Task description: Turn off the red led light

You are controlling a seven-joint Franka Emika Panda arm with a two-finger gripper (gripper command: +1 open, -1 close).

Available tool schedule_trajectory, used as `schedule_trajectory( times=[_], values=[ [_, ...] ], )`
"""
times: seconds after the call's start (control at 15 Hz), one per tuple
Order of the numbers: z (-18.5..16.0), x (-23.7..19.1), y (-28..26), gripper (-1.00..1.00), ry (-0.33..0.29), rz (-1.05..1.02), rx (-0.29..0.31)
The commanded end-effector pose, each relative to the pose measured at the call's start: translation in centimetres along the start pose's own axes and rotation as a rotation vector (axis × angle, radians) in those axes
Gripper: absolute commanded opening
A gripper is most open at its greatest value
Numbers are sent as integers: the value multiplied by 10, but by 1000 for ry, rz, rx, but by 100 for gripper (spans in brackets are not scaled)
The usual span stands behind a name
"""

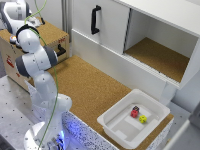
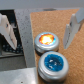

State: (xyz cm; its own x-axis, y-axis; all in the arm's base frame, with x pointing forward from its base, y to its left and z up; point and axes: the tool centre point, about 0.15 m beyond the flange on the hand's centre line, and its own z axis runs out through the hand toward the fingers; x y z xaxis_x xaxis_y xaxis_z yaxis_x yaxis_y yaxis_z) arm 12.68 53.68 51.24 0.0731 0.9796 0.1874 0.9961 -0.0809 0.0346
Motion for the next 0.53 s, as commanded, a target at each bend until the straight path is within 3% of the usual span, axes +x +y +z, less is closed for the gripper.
schedule_trajectory(
  times=[0.0,0.13,0.2,0.47],
  values=[
    [26,87,-11,100,-270,3,-6],
    [24,92,0,100,-262,42,-7],
    [22,95,5,-100,-253,58,-37],
    [15,88,12,-100,-226,84,-64]
  ],
)
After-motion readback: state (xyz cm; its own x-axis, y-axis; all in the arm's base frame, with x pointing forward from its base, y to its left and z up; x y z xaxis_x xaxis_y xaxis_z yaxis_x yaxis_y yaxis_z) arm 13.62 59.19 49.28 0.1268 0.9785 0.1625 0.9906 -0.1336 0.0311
